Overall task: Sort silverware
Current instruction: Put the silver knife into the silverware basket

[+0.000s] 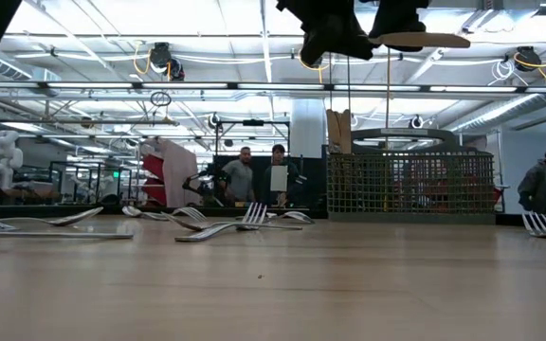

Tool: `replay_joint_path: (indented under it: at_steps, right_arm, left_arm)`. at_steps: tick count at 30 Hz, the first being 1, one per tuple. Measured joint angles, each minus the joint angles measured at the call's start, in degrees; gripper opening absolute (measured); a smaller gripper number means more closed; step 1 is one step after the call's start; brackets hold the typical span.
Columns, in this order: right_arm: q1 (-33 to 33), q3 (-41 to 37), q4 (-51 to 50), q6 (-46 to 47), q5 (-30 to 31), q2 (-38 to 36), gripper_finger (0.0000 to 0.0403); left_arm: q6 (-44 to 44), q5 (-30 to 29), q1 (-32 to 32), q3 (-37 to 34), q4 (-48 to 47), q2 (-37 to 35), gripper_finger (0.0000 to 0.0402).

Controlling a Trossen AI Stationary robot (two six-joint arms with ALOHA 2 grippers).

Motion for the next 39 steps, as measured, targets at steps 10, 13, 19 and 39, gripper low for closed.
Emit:
replay_joint_path:
  at_steps: [10,13,19,39]
  right_arm:
    - [0.0,0.0,0.1,-0.2,0.3,-0.1,0.0029]
    - [0.0,0.0,0.2,-0.2,0.4,-0.2,0.0062]
    - [-0.4,0.0,-0.2,-1.0,0.3,-2.8,0.0136]
    - [-2.8,-2.0,5.1,-0.3,24.5,-30.6,0.0177]
  left_arm:
    - [0.1,-1.1,-0.7,0.0,-0.4,0.0,0.0014]
    - [-0.1,-1.4,-0.7,0.0,0.0,0.0,0.0014]
    - [-3.1,-2.1,-0.5,0.0,0.5,0.0,0.0013]
    - [-51.7,49.9,15.8,0.0,11.3,0.0,0.0013]
